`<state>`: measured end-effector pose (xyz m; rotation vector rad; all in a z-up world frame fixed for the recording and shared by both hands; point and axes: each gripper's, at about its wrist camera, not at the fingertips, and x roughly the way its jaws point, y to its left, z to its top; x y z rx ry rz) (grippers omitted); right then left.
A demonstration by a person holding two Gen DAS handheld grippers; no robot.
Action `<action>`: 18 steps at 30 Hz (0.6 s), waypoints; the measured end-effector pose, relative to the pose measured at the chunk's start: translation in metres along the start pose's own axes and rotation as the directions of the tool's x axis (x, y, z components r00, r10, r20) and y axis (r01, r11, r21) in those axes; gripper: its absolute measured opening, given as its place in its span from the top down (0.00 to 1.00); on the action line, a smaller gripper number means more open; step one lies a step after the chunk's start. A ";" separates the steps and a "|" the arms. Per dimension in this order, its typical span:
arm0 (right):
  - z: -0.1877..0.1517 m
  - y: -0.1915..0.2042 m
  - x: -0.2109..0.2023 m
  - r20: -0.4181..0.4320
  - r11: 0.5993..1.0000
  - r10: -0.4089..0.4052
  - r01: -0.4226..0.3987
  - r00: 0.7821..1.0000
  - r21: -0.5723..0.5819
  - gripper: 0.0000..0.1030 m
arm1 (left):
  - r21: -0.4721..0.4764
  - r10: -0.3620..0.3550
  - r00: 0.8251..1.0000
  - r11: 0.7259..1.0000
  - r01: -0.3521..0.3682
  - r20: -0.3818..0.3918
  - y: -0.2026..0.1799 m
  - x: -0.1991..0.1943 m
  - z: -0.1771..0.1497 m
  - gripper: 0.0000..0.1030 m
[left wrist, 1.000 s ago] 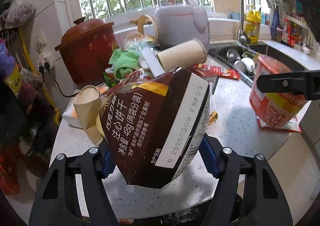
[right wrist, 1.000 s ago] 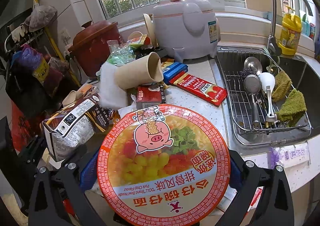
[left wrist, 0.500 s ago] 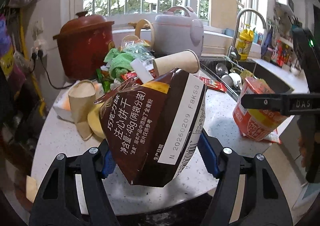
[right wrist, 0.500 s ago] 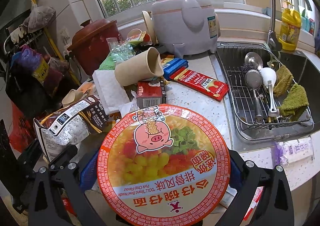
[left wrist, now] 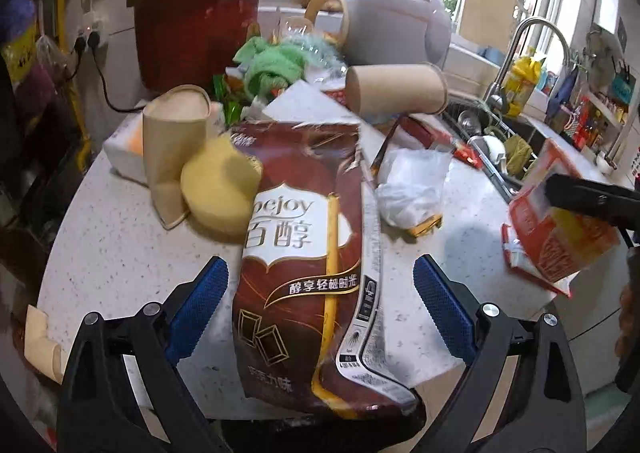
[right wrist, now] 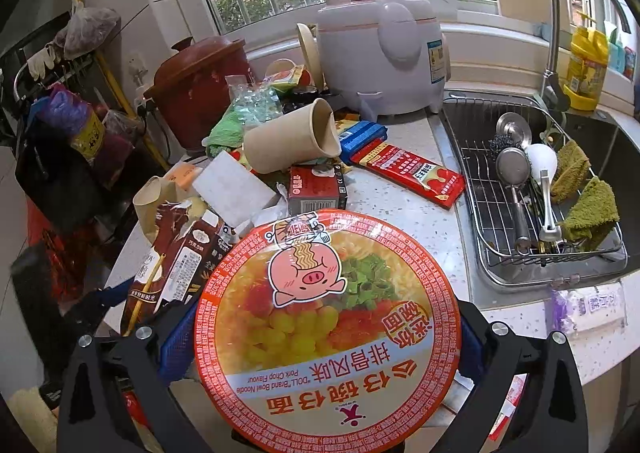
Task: Collect trash
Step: 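Carry the Pejoy bag and noodle lid down into the black trash bin and release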
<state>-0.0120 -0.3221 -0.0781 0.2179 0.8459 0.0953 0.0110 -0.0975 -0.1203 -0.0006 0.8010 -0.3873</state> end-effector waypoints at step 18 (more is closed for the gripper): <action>-0.013 0.005 -0.031 0.045 0.999 -0.018 0.019 0.999 -0.027 0.04 | 0.080 -0.088 0.996 0.993 0.089 -0.016 -0.012 -0.036 0.001 0.67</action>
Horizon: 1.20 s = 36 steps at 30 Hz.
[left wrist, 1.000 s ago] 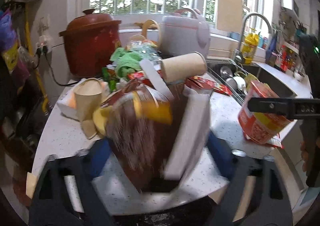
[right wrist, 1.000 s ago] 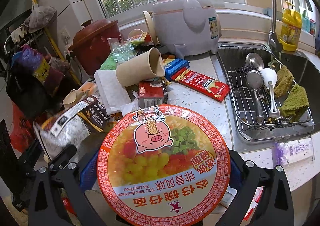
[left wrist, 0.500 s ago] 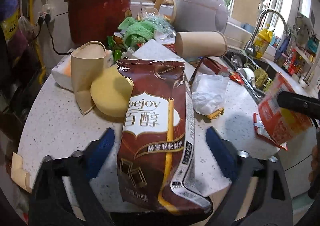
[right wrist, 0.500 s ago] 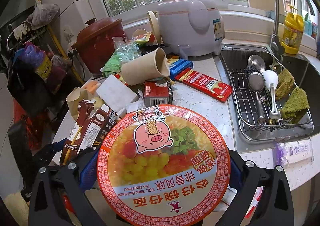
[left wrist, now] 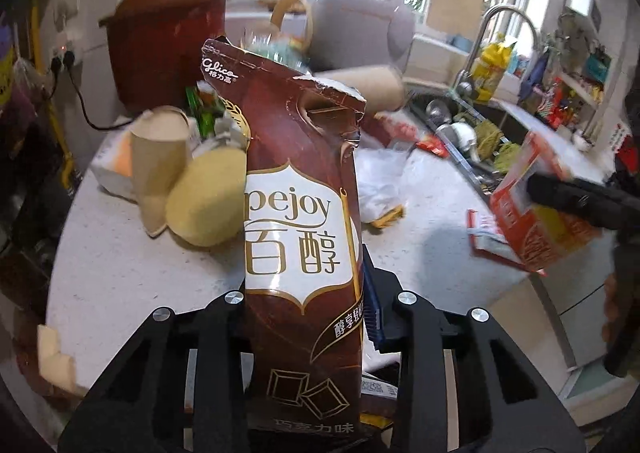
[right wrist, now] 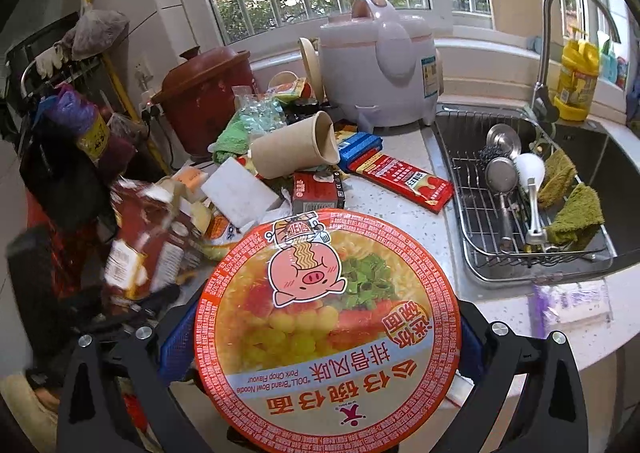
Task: Collect trash
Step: 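Carry the Pejoy bag and noodle lid down into the black trash bin and release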
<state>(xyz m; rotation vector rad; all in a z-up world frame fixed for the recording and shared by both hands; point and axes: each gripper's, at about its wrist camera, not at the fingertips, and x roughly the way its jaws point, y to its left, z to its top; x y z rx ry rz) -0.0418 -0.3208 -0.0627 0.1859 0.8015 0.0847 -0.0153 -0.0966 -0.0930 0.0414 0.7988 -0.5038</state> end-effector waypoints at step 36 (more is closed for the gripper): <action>-0.269 0.010 0.176 -0.467 1.000 -0.023 0.018 0.884 -0.015 0.05 | -0.098 0.093 0.853 0.981 -0.166 -0.513 0.073 0.136 -0.286 0.10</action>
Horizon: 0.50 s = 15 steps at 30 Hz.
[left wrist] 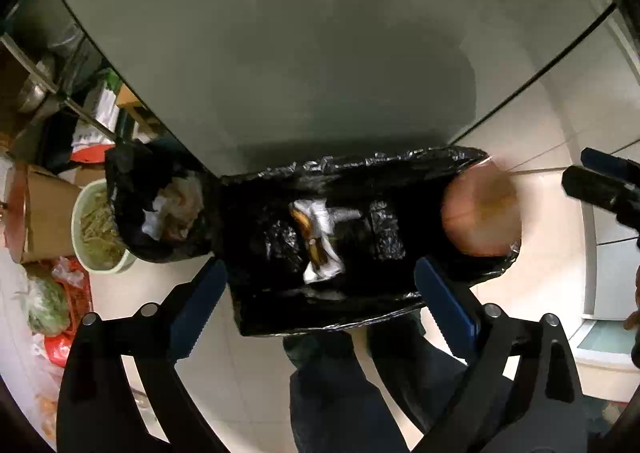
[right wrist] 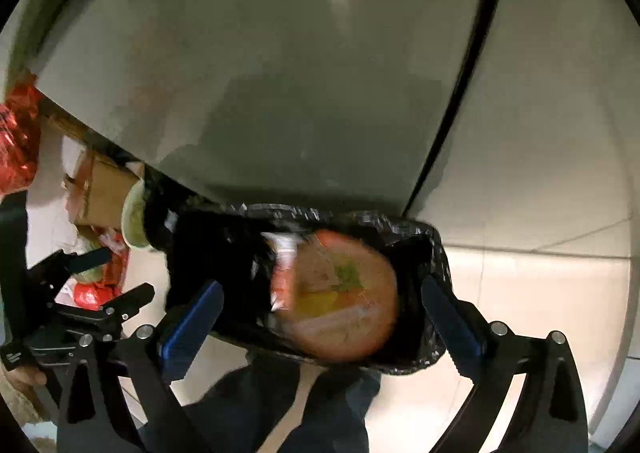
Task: Collect trash
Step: 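Carry the Pejoy bag and noodle lid down into the black trash bin and release, then grasp the white tissue with the right tool while the left tool grasps the yellow sponge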
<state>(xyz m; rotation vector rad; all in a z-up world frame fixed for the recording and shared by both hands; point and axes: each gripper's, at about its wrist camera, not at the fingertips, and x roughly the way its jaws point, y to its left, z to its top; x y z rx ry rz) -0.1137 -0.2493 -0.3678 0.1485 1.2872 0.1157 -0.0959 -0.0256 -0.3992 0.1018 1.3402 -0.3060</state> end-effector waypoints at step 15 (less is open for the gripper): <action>0.098 0.046 -0.231 0.408 0.994 0.091 -0.058 0.908 -0.092 0.05 | -0.006 0.031 0.907 0.999 -0.032 0.419 0.004 -0.238 0.057 0.08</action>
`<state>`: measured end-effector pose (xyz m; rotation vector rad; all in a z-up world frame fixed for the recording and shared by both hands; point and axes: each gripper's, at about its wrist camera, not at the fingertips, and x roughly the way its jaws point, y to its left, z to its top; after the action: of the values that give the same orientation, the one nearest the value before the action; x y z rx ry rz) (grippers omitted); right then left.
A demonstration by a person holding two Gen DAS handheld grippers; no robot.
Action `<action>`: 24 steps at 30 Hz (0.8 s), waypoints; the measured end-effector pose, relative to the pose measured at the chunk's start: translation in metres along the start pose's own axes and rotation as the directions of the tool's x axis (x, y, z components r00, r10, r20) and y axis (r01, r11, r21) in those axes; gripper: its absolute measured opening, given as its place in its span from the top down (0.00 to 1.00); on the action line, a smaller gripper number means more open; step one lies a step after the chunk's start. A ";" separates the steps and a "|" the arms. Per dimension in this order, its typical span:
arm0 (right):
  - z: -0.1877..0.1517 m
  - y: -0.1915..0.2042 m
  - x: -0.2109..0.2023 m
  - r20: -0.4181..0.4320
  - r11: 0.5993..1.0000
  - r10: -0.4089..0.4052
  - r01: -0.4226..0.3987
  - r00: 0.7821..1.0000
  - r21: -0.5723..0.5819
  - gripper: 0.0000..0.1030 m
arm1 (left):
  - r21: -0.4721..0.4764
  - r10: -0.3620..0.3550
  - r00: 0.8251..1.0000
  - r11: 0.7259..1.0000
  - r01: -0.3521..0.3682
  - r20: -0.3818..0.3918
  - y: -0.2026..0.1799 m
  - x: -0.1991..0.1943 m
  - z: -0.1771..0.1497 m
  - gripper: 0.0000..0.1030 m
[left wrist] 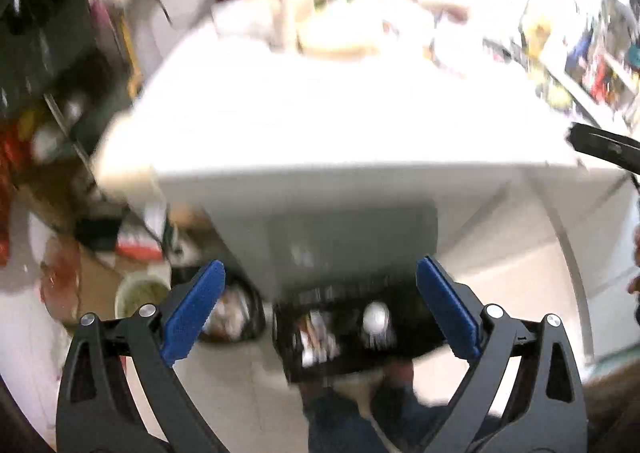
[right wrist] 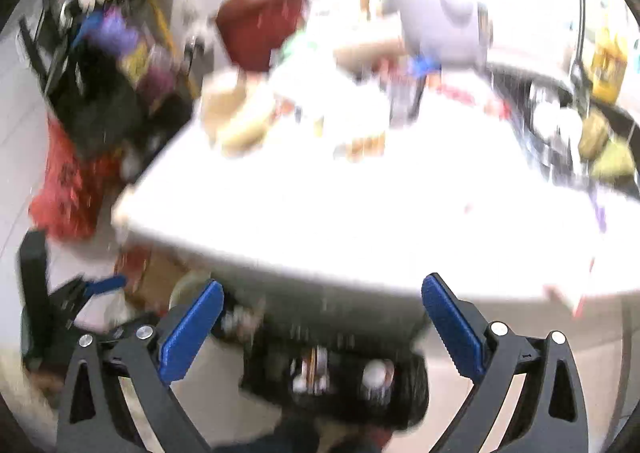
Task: Collect trash
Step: 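Grasp the white tissue with the right tool while the left tool grasps the yellow sponge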
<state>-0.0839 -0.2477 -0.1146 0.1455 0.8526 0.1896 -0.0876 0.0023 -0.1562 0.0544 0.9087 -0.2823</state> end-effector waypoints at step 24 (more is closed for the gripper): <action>0.118 -0.036 0.140 -0.127 0.998 -0.049 0.055 0.991 0.038 0.70 | -0.073 0.038 0.993 0.997 -0.030 0.115 0.013 0.027 0.099 0.08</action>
<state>0.0993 -0.2578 -0.1483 0.1509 0.9858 0.1334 0.0080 -0.0080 -0.1176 -0.0123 0.8010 -0.2189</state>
